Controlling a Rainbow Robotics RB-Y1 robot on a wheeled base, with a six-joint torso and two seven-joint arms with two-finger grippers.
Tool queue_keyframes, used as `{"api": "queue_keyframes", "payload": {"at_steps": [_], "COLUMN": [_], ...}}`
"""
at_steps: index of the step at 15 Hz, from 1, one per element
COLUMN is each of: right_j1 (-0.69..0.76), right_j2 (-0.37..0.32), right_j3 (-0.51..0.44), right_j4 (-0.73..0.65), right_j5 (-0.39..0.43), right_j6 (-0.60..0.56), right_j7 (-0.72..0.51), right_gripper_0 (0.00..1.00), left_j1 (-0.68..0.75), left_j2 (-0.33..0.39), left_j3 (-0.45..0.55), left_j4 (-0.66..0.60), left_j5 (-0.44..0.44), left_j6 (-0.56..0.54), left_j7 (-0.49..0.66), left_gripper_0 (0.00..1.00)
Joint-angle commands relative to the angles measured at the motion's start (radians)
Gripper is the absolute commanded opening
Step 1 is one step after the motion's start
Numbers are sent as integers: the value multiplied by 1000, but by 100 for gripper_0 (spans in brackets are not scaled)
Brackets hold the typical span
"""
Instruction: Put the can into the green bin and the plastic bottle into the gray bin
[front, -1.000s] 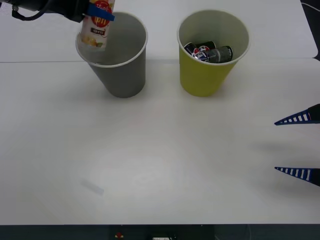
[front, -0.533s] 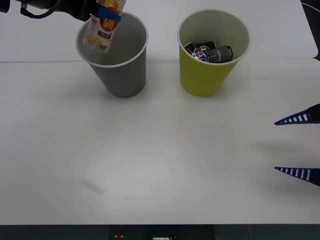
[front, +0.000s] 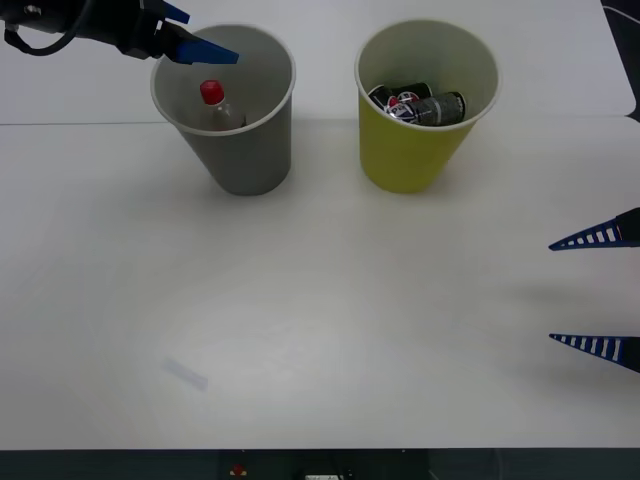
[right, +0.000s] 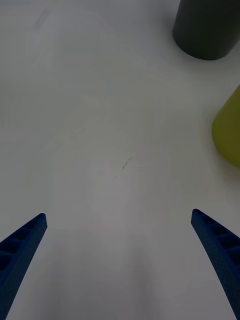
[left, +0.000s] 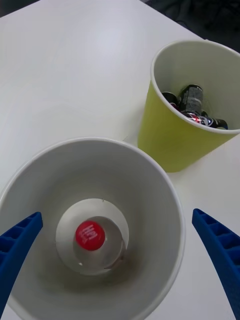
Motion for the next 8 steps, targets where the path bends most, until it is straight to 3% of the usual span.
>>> {"api": "queue_keyframes", "payload": {"at_steps": [1,8], "right_j1": [0,0], "right_j2": [0,0], "right_j3": [0,0], "right_j4": [0,0], "right_j5": [0,0], "right_j6": [0,0], "right_j7": [0,0], "right_gripper_0": [100,100], "left_j1": [156,601], "left_j2": [34,76], "left_j3": [125,414], "left_j4": [-126,-306], "left_j5": [67,277], "left_j6": [0,0], "left_j7": [-43,-402], "left_gripper_0": [100,100]}}
